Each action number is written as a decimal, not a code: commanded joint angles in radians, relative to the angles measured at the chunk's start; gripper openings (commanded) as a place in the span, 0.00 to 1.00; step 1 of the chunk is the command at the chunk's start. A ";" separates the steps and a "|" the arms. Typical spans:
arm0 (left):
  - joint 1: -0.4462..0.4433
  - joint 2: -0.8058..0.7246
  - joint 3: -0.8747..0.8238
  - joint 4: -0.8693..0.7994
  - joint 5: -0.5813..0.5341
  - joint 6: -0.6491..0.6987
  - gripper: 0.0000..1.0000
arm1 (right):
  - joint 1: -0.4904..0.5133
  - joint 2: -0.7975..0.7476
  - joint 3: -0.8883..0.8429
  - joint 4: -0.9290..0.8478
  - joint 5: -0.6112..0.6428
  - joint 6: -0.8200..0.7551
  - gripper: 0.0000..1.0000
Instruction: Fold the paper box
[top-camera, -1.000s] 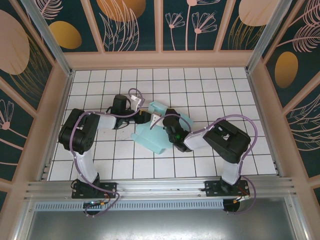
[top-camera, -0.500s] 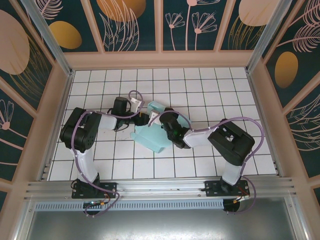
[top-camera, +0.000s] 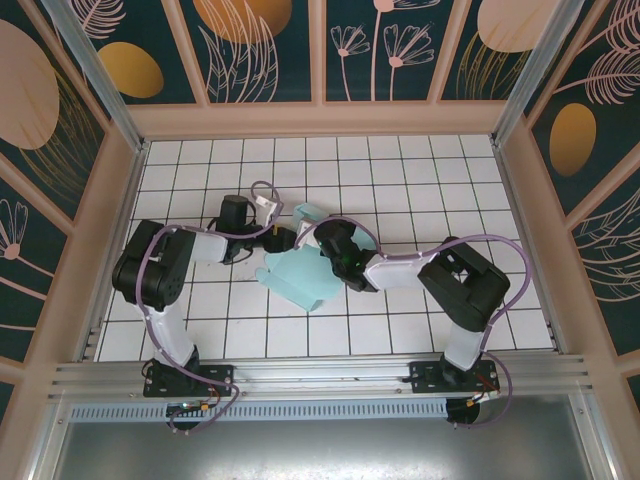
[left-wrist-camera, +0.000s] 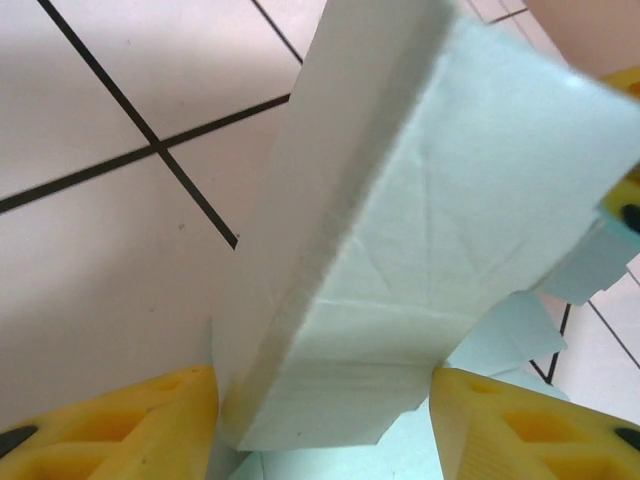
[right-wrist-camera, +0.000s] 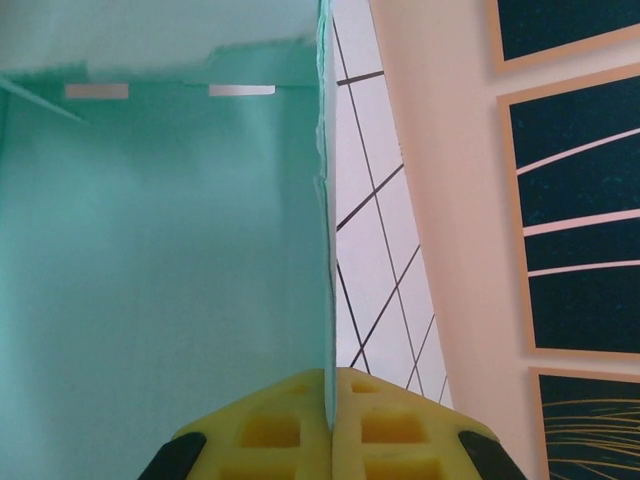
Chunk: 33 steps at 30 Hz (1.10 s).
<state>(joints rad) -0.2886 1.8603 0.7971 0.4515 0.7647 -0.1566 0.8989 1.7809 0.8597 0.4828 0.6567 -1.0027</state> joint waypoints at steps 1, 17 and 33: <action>0.023 -0.035 -0.009 0.031 0.062 0.020 0.59 | -0.002 -0.003 0.013 -0.058 -0.029 0.029 0.00; 0.057 -0.015 0.046 -0.099 0.267 0.315 0.71 | -0.016 -0.049 -0.030 -0.052 -0.083 -0.058 0.00; 0.076 -0.064 0.006 -0.029 0.293 0.316 0.72 | -0.046 -0.025 -0.153 0.362 -0.016 -0.420 0.00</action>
<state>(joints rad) -0.2264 1.8149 0.8196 0.3782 1.0183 0.1535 0.8623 1.7565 0.7410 0.7162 0.6052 -1.3045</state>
